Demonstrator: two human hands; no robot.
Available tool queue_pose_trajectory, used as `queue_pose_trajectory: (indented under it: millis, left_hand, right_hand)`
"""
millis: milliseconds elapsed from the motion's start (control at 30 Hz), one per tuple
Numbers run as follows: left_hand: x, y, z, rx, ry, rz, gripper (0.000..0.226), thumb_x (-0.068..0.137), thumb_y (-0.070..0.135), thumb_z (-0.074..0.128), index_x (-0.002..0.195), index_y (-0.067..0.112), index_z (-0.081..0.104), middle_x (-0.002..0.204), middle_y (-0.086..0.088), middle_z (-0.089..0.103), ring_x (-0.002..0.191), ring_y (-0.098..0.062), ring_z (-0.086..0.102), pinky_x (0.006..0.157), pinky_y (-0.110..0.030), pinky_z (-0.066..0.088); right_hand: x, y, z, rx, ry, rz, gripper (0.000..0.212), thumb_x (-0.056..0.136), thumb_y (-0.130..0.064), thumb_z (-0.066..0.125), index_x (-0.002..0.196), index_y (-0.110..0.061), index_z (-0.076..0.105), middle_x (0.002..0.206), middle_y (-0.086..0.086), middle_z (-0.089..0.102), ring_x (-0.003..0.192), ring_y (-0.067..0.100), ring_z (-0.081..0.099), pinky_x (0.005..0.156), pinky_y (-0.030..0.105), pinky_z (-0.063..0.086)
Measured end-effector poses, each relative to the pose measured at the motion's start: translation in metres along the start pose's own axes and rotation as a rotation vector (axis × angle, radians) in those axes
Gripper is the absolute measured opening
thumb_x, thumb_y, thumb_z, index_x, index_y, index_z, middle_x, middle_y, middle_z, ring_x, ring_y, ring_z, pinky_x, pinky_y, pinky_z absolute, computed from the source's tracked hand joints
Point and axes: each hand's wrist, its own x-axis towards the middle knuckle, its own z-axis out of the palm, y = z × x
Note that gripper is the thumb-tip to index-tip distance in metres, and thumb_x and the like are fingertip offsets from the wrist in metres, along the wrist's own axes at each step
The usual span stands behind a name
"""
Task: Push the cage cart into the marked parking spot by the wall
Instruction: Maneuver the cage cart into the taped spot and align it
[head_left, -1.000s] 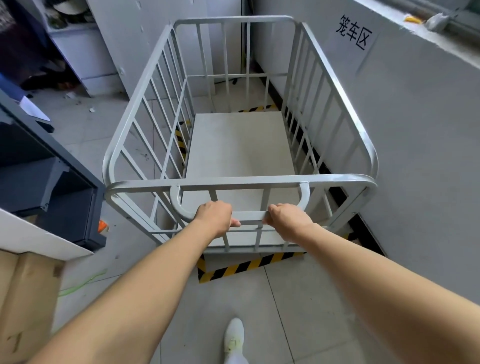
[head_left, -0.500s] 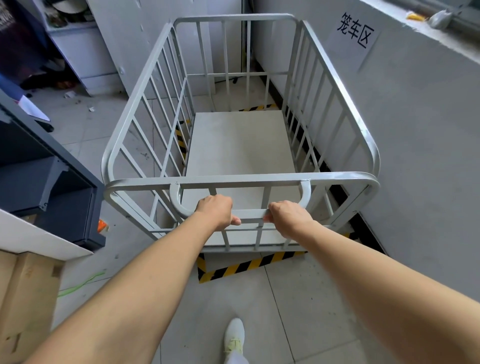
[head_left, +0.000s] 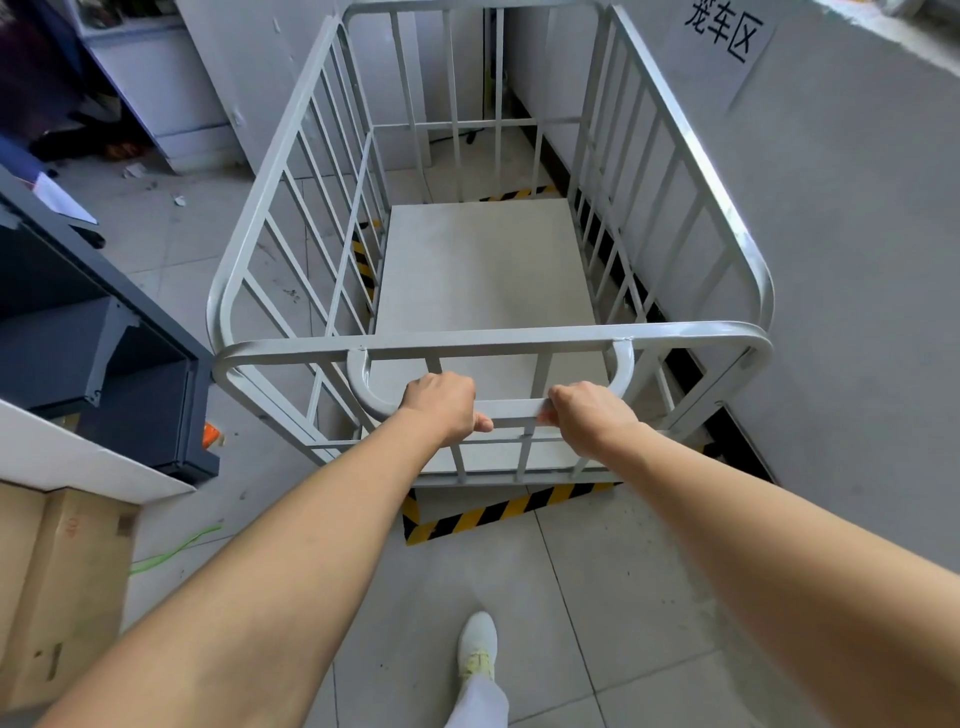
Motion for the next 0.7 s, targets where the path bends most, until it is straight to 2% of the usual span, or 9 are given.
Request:
queue_pose_trajectory:
  millis: [200, 367, 467, 567, 700]
  left_hand:
    - [0.0, 0.0, -0.002, -0.005, -0.005, -0.011, 0.048, 0.088, 0.053, 0.059, 0.101, 0.007, 0.064, 0.109, -0.013, 0.067, 0.105, -0.031, 0.061, 0.075, -0.035, 0.041]
    - [-0.001, 0.001, -0.002, -0.001, -0.023, -0.014, 0.048, 0.09, 0.051, 0.057, 0.107, 0.006, 0.063, 0.114, -0.014, 0.065, 0.109, -0.032, 0.059, 0.078, -0.035, 0.042]
    - [-0.002, 0.001, -0.002, 0.008, -0.059, -0.013, 0.05, 0.093, 0.052, 0.052, 0.108, 0.005, 0.062, 0.114, -0.015, 0.064, 0.107, -0.032, 0.059, 0.079, -0.036, 0.043]
    - [-0.004, -0.005, -0.003, -0.008, -0.09, 0.001, 0.052, 0.094, 0.053, 0.048, 0.11, 0.005, 0.06, 0.113, -0.014, 0.064, 0.103, -0.031, 0.059, 0.075, -0.035, 0.043]
    - [-0.006, -0.025, -0.013, -0.074, -0.05, -0.007, 0.054, 0.094, 0.05, 0.05, 0.128, 0.008, 0.055, 0.128, -0.012, 0.06, 0.117, -0.031, 0.057, 0.091, -0.04, 0.047]
  right_hand:
    - [0.002, -0.002, -0.001, 0.002, 0.002, 0.005, 0.019, 0.098, -0.009, 0.046, 0.094, -0.014, 0.064, 0.1, 0.013, 0.068, 0.084, 0.03, 0.062, 0.07, 0.033, 0.046]
    - [0.003, 0.0, -0.002, 0.018, -0.013, 0.017, 0.019, 0.099, -0.012, 0.047, 0.109, -0.011, 0.063, 0.104, 0.011, 0.066, 0.079, 0.023, 0.052, 0.071, 0.03, 0.042]
    - [0.003, 0.004, 0.0, 0.001, -0.034, -0.011, 0.016, 0.099, -0.016, 0.047, 0.108, -0.012, 0.059, 0.107, 0.01, 0.065, 0.091, 0.027, 0.058, 0.074, 0.03, 0.04]
    - [-0.001, 0.007, -0.002, 0.02, -0.071, -0.038, 0.027, 0.1, -0.029, 0.046, 0.117, -0.011, 0.056, 0.113, 0.01, 0.062, 0.105, 0.028, 0.056, 0.085, 0.032, 0.042]
    - [-0.003, 0.01, -0.013, 0.065, -0.082, -0.024, 0.036, 0.099, -0.035, 0.045, 0.121, -0.008, 0.056, 0.118, 0.012, 0.06, 0.109, 0.028, 0.054, 0.091, 0.037, 0.046]
